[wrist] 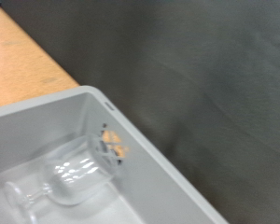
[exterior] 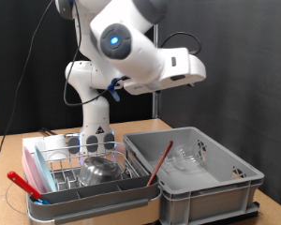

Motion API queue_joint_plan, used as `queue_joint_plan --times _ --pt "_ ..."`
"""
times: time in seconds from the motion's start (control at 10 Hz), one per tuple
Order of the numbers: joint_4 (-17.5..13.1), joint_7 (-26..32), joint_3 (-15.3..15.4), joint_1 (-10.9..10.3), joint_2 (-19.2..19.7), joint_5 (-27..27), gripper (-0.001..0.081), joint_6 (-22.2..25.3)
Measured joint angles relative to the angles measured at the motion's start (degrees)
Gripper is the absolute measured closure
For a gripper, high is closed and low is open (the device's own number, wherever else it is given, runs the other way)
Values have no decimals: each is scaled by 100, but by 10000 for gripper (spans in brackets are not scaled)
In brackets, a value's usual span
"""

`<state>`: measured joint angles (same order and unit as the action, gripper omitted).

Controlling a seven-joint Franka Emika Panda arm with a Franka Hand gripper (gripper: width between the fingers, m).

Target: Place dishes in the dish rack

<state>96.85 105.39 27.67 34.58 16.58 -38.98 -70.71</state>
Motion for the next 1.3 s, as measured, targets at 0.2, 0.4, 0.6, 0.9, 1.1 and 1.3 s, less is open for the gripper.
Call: queue_joint_plan --times 0.2,0.4,0.6,0.9,1.1,1.3 --pt "139 -184 43 -102 -148 123 -5 -4" --pt "114 84 66 -111 -129 283 -5 74" --pt "1 950 262 -226 -119 991 -5 374" --pt "-28 1864 663 -456 -276 1533 -5 464" --pt "91 2366 916 -585 -525 1895 -5 381" --pt "443 2615 1088 -696 -844 2406 -5 -2"
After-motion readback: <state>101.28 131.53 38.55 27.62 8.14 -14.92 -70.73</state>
